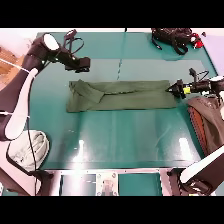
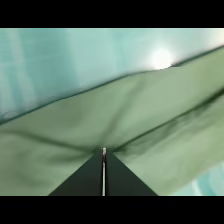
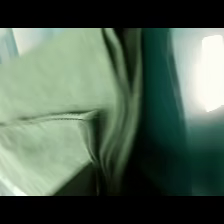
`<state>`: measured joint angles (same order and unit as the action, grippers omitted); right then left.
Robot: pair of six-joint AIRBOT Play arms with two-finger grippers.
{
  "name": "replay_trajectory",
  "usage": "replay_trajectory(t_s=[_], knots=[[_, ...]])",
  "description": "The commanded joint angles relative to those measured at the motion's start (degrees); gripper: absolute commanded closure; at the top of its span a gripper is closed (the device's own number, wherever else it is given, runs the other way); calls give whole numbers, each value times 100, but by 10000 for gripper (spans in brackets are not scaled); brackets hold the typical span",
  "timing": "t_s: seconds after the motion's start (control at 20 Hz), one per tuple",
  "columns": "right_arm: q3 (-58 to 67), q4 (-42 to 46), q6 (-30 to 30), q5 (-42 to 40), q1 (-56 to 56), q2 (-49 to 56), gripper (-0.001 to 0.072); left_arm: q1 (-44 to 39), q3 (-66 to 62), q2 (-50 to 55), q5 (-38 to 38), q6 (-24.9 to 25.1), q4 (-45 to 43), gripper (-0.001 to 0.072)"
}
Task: Fold the shirts.
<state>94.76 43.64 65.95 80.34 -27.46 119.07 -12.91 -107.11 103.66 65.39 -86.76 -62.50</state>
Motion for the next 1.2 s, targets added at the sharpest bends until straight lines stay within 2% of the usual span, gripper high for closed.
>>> replay_trajectory(t_s=[0.0, 0.3, 0.55, 0.75, 0.95, 1.15], knots=[[603, -140, -142, 726, 144, 79, 694, -442, -7, 162, -234, -61, 164, 681], [1528, -518, 267, 1676, 350, -925, 694, -1429, -9, 1176, -1180, -238, 551, 681], [1526, -531, 809, 2028, 890, -2090, 694, -2070, -26, 1843, -2404, -111, 1838, 681], [1526, -529, 907, 2022, 1495, -2433, 694, -2382, -26, 2181, -2789, 42, 2728, 681], [1499, -518, 909, 1958, 1932, -2430, 694, -2277, -94, 2186, -2420, 28, 2830, 681], [1499, -525, 1185, 1779, 2214, -2430, 694, -1635, -820, 1941, -706, 339, 2621, 682]])
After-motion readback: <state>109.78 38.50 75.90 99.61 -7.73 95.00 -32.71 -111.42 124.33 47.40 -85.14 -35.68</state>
